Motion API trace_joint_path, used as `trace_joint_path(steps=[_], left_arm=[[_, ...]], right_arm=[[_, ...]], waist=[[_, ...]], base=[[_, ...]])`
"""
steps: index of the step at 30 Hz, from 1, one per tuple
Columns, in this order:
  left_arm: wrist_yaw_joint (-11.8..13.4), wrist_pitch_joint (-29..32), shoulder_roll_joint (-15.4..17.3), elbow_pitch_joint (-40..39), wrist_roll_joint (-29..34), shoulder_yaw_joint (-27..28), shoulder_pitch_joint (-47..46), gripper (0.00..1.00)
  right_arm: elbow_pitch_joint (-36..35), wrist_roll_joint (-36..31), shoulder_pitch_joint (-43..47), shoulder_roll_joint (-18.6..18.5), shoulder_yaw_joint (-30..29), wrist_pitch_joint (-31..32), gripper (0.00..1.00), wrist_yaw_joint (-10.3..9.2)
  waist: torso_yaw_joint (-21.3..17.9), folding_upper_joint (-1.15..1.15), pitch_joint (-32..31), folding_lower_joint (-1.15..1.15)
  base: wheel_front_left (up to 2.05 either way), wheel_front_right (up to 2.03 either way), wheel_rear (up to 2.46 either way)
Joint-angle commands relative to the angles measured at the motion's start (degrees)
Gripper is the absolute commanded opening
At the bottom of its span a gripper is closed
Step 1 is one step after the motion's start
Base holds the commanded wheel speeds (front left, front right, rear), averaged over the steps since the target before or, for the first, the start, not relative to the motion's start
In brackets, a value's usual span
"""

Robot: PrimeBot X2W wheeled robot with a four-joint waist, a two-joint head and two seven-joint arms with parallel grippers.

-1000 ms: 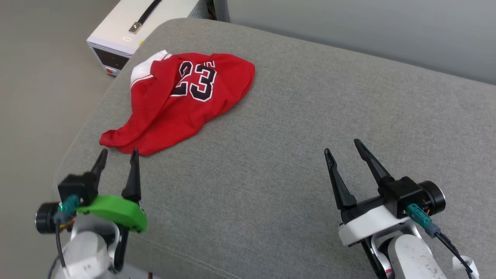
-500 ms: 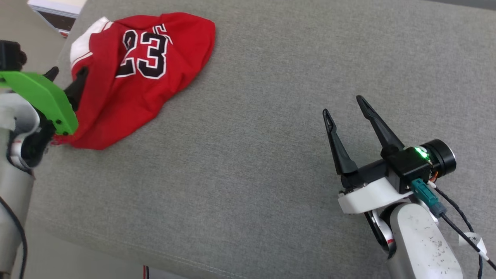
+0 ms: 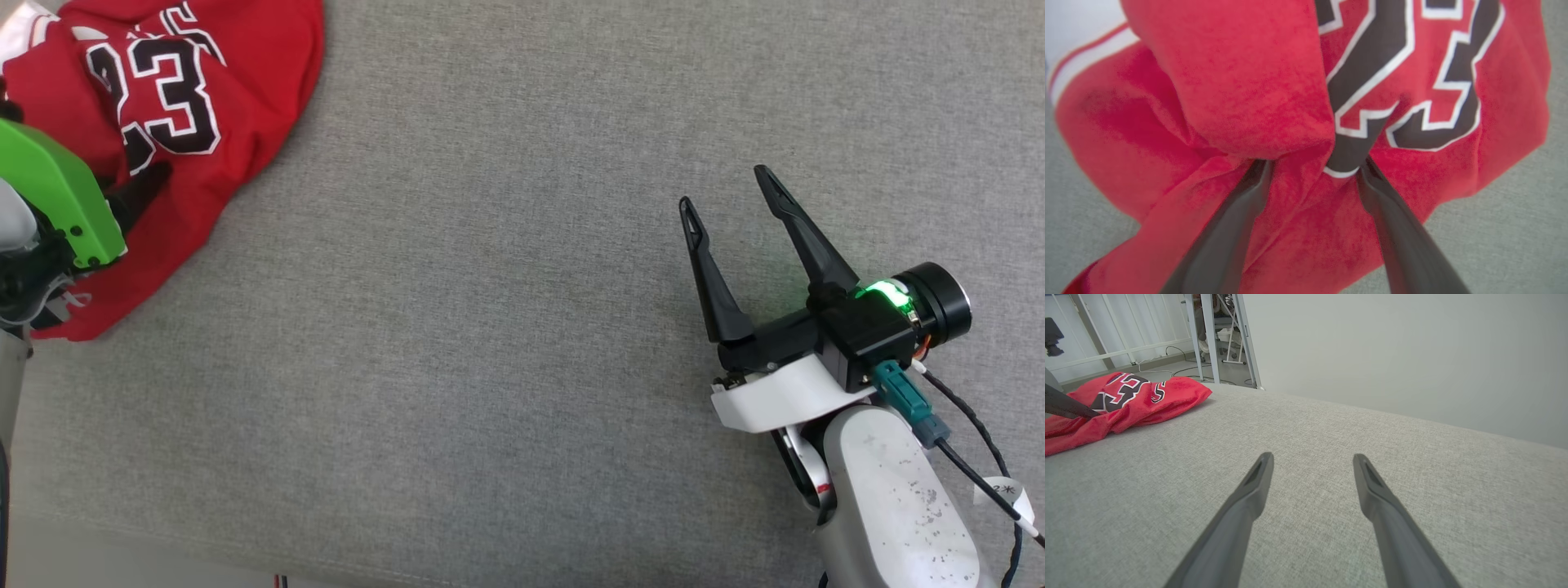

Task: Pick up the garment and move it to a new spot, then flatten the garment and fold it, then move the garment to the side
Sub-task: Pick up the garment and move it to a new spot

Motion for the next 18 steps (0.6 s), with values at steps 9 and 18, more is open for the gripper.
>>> trace_joint_path(steps=[9, 18], left_arm=[[-0.13, -3.78, -1.03, 4.3, -0.36, -2.81, -1.71, 0.0], [-0.04, -17.06, 3.21, 2.6, 4.57, -4.33, -2.11, 0.0]], right_arm=[[0.8, -0.63, 0.07, -0.02, -0.03, -0.03, 1.0, 0.12], [3.28, 0.53, 2.46, 0.08, -2.47, -0.28, 1.0, 0.12]], waist=[[-0.28, -0.01, -1.35, -0.01], [-0.72, -0.01, -10.15, -0.01]], base=[[0.0, 0.0, 0.0], [0.0, 0.0, 0.0]])
